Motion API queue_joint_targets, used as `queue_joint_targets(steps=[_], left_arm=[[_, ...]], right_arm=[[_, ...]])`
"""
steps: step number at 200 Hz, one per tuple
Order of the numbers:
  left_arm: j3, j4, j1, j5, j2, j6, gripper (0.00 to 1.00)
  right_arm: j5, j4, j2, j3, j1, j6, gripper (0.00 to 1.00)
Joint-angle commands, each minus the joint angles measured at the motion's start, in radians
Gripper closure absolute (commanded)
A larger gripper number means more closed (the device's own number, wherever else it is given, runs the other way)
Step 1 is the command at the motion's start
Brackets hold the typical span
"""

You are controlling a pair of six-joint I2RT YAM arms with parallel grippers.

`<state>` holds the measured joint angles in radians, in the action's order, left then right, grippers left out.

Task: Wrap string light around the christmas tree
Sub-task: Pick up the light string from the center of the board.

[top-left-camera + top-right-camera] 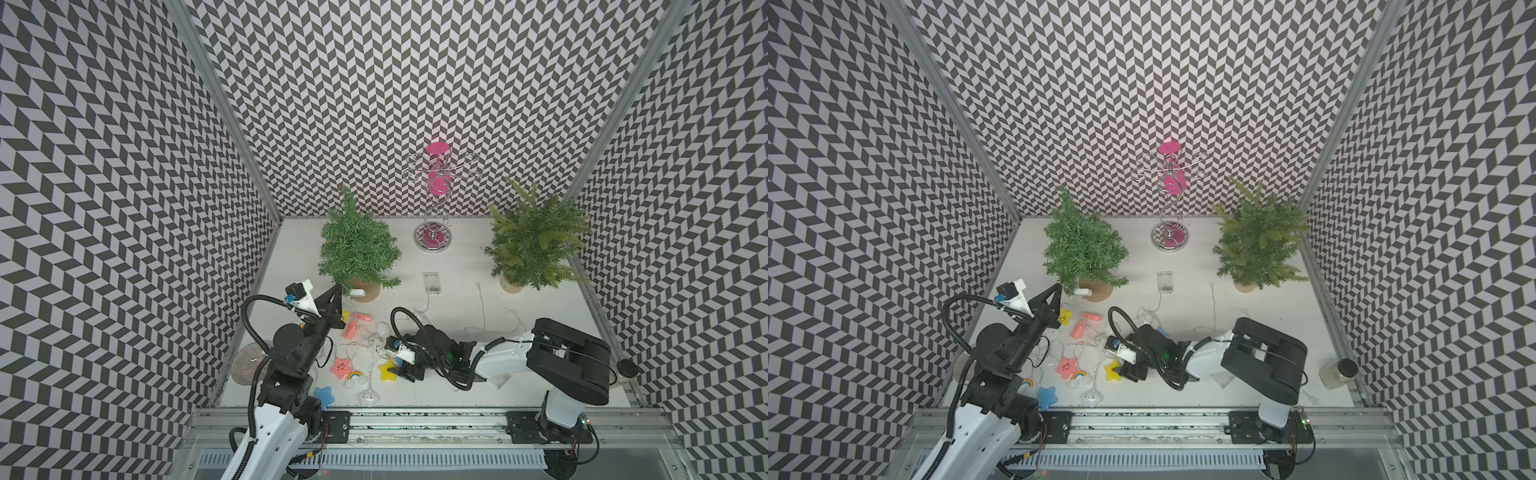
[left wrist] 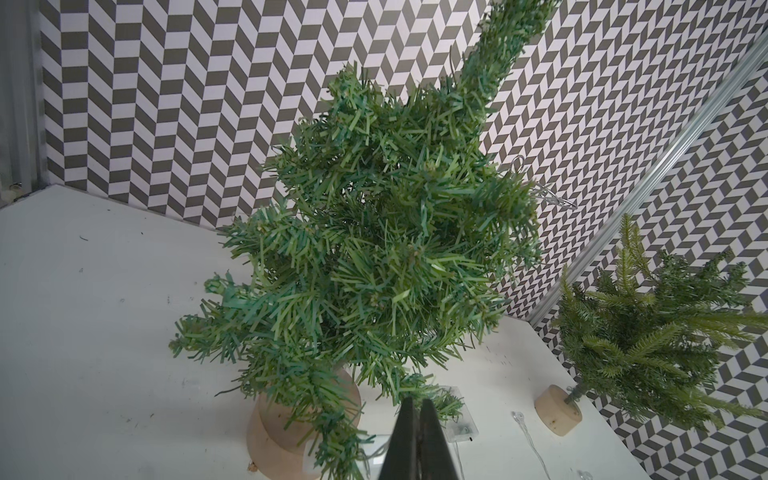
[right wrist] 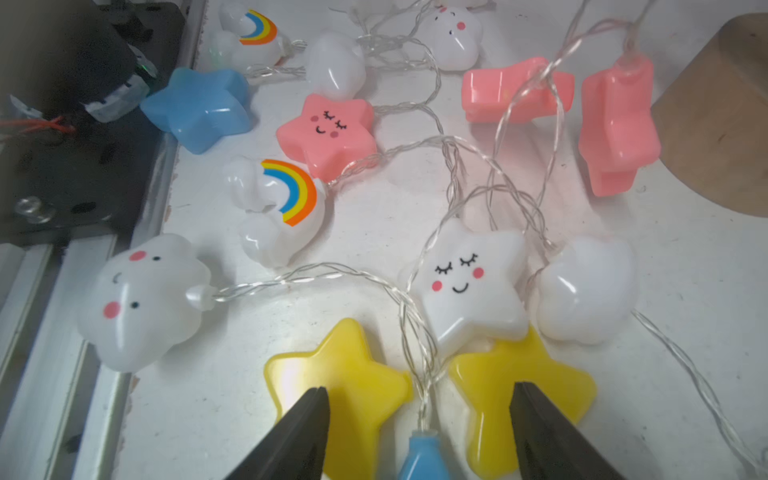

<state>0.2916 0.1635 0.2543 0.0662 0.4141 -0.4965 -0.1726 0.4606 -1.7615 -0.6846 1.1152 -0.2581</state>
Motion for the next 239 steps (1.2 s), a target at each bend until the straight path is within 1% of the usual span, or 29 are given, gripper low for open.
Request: queue_joint_targets(steps=[1, 18, 26, 34, 42, 56, 70, 82, 95, 115, 140, 164, 183, 209, 216, 239], left_arm=[[0.001, 0.030, -0.006, -0.013, -0.005, -0.015, 1.00], [0.003, 0.034, -0.007, -0.025, 0.002, -0.014, 1.00], [0.007, 0.035, -0.007, -0.025, 0.008, -0.013, 1.00], [0.011, 0.033, -0.007, -0.024, 0.015, -0.012, 1.00], [0.012, 0.034, -0.007, -0.016, 0.020, -0.010, 1.00], [0.009, 0.037, -0.008, -0.014, 0.022, -0.010, 1.00], [0.004, 0.042, -0.009, -0.014, 0.020, -0.014, 1.00], [0.001, 0.045, -0.009, -0.013, 0.019, -0.017, 1.00], [0.002, 0.046, -0.009, -0.011, 0.021, -0.016, 1.00], [0.006, 0.047, -0.010, -0.012, 0.022, -0.017, 1.00], [0.021, 0.048, -0.012, -0.005, 0.017, -0.016, 1.00], [0.061, 0.044, -0.012, 0.005, 0.011, -0.015, 1.00], [0.105, 0.054, -0.012, 0.019, 0.031, -0.012, 1.00], [0.162, 0.065, -0.012, 0.039, 0.049, -0.005, 1.00], [0.176, 0.068, -0.012, 0.045, 0.091, -0.005, 1.00], [0.217, 0.085, -0.012, 0.073, 0.123, 0.000, 1.00]], right_arm=[[0.023, 0.059, -0.034, -0.069, 0.024, -0.026, 0.34], [0.061, 0.044, -0.083, -0.112, 0.040, -0.032, 0.40], [0.077, 0.034, -0.107, -0.128, 0.040, -0.029, 0.45], [0.092, 0.021, -0.129, -0.143, 0.040, -0.028, 0.51], [0.108, 0.001, -0.148, -0.158, 0.040, -0.027, 0.59], [0.106, -0.006, -0.158, -0.159, 0.040, -0.022, 0.71], [0.105, 0.033, -0.145, -0.136, 0.038, -0.019, 0.78], [0.120, 0.050, -0.131, -0.127, 0.038, -0.016, 0.86], [0.119, 0.063, -0.118, -0.128, 0.032, -0.019, 1.00], [0.087, 0.062, -0.084, -0.148, 0.026, -0.028, 1.00], [0.074, -0.007, 0.000, -0.200, 0.023, -0.060, 1.00], [0.083, -0.030, 0.089, -0.222, 0.015, -0.088, 1.00], [0.070, -0.057, 0.136, -0.258, -0.002, -0.105, 1.00], [0.072, -0.122, 0.155, -0.342, -0.010, -0.138, 1.00], [0.070, -0.145, 0.155, -0.370, -0.012, -0.153, 1.00], [0.067, -0.172, 0.163, -0.423, -0.022, -0.181, 1.00]])
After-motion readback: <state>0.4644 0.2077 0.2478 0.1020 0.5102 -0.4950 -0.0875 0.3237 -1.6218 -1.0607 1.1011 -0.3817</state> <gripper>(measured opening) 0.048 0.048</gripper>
